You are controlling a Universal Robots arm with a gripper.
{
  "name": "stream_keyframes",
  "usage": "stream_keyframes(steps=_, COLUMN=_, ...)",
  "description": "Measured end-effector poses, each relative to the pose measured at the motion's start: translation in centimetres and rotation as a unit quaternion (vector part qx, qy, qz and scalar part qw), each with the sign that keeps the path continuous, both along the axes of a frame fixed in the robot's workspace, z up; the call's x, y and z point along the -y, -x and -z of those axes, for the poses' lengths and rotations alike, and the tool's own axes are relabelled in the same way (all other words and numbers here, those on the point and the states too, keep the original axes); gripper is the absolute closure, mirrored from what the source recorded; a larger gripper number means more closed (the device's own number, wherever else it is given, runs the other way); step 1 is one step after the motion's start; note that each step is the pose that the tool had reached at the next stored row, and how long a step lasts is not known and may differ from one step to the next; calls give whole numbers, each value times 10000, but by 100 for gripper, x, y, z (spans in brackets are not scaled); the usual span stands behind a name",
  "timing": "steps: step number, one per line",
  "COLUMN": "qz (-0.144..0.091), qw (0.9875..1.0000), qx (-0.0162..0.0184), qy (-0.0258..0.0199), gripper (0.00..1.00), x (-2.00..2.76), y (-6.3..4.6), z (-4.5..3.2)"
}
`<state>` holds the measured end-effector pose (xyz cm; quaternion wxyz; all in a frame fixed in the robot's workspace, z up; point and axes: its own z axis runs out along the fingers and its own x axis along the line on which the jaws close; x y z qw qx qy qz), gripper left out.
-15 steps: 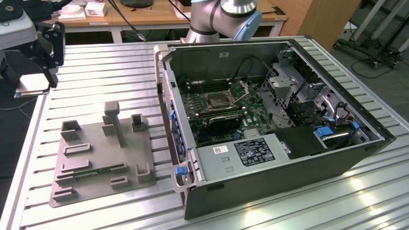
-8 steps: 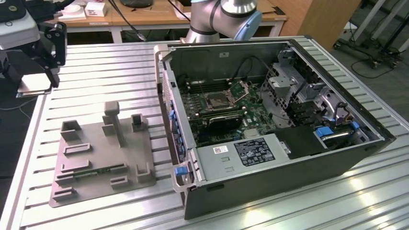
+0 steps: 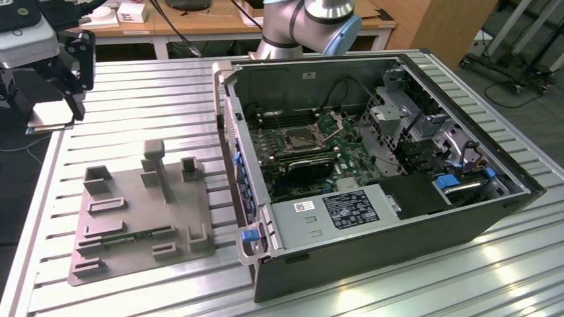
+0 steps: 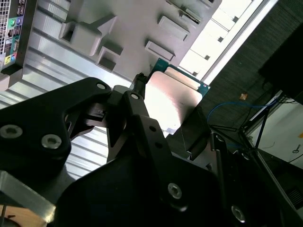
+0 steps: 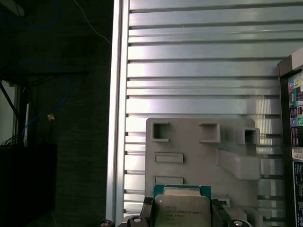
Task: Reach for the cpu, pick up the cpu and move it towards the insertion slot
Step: 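Pick up the cpu and move it towards the insertion slot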
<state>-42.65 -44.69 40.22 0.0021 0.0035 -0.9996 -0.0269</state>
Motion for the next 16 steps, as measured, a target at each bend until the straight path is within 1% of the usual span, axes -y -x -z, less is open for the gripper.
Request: stream_keyframes(steps=16, qz=0, qw=10000, qx=0, qy=0, gripper=46, x=0, y=-66, z=0)
